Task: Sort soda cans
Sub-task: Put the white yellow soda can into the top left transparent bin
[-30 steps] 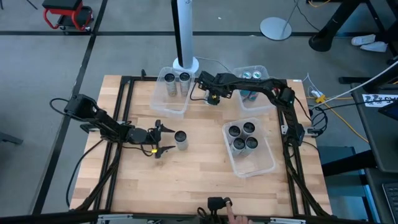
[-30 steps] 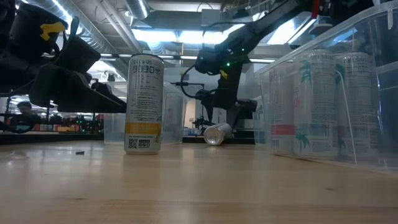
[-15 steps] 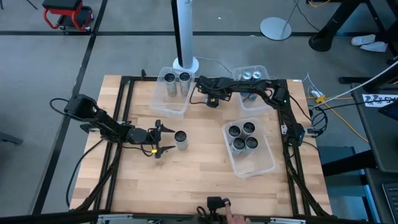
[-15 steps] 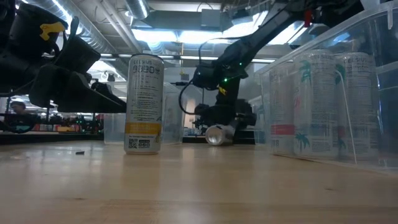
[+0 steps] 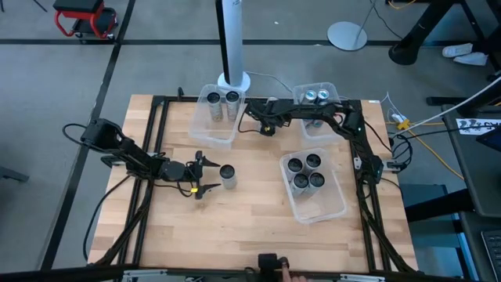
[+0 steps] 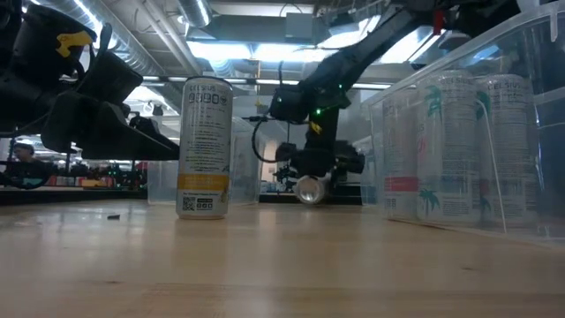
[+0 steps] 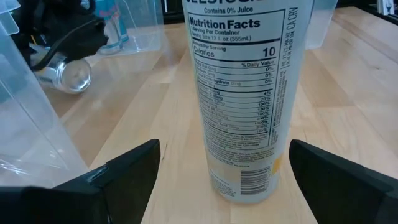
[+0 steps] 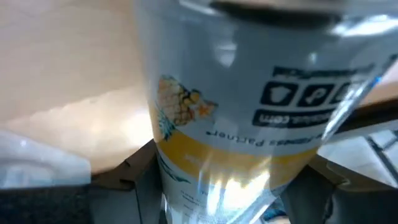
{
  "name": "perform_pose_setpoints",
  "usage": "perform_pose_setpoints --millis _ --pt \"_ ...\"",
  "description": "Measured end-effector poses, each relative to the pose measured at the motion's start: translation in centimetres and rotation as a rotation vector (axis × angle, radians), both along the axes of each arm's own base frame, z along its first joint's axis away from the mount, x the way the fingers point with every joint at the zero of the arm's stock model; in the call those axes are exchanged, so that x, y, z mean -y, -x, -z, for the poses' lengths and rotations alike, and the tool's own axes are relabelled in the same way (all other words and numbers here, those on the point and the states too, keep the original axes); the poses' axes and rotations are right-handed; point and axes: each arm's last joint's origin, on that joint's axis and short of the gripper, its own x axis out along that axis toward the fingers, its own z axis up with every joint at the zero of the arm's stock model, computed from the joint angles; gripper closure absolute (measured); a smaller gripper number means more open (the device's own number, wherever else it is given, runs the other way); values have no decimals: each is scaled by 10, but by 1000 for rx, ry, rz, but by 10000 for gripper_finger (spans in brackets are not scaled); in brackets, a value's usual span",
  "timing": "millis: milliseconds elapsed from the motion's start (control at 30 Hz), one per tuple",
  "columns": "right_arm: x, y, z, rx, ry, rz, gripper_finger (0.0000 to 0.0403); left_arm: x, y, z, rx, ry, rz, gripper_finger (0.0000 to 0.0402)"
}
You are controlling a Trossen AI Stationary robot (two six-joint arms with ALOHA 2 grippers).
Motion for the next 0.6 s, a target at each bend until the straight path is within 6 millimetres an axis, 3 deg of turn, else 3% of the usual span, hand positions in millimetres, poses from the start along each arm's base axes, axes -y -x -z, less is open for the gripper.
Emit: perform_pose_setpoints --millis 267,600 --pt "-50 -2 -51 27 100 -53 165 0 0 0 1 1 0 57" --pt "-142 16 -123 159 183 -130 165 1 1 -8 56 52 -4 57"
